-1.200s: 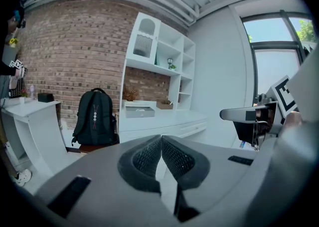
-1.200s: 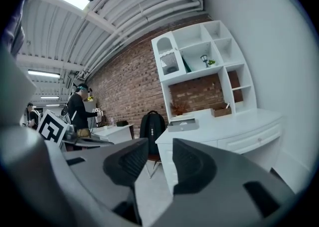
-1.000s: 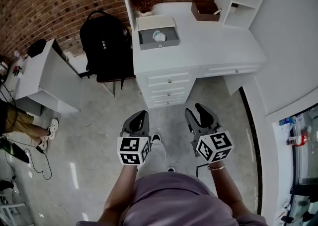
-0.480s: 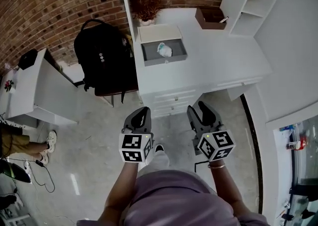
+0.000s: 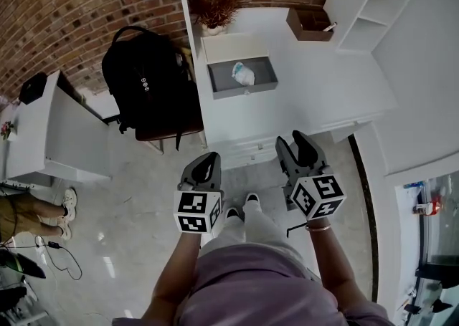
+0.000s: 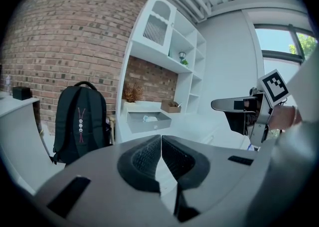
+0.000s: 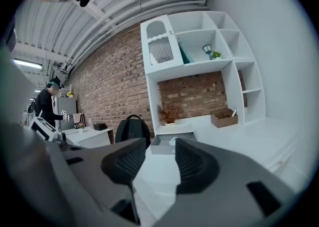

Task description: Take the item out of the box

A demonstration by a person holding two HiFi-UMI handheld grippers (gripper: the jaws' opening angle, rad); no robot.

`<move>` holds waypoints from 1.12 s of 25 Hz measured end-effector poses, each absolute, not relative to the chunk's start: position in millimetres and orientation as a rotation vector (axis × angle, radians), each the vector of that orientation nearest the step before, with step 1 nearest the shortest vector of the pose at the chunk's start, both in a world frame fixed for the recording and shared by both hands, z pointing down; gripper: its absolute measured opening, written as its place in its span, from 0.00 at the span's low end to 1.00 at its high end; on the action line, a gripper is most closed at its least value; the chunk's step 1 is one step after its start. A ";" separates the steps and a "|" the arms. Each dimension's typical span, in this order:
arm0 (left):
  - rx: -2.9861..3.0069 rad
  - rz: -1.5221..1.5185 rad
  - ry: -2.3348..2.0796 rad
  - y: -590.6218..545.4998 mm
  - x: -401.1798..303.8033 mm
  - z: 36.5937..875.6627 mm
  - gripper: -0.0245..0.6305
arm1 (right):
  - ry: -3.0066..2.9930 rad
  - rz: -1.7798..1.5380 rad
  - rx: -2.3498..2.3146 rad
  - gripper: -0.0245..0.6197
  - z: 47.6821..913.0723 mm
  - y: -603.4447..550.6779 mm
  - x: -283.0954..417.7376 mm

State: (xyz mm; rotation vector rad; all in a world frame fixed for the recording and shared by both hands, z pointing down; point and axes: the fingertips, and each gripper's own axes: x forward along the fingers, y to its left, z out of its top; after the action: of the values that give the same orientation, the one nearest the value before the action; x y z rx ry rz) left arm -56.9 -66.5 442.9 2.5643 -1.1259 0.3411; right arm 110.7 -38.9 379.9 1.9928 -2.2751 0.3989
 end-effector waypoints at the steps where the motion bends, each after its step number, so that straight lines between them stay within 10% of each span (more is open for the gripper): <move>1: 2.559 0.345 -1.124 -69.3 -56.3 444.7 0.04 | -2.273 0.395 1.987 0.31 379.9 -45.3 112.3; 28: 2.369 0.365 -1.328 -217.9 -45.3 475.8 0.04 | -2.235 0.433 1.573 0.34 444.0 -276.0 140.9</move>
State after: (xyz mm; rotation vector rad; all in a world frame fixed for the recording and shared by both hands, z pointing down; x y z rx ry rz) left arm -45.3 -217.9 475.8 2.3691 -1.3285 0.3648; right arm 140.9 -276.0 444.0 1.5726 -2.2347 0.4327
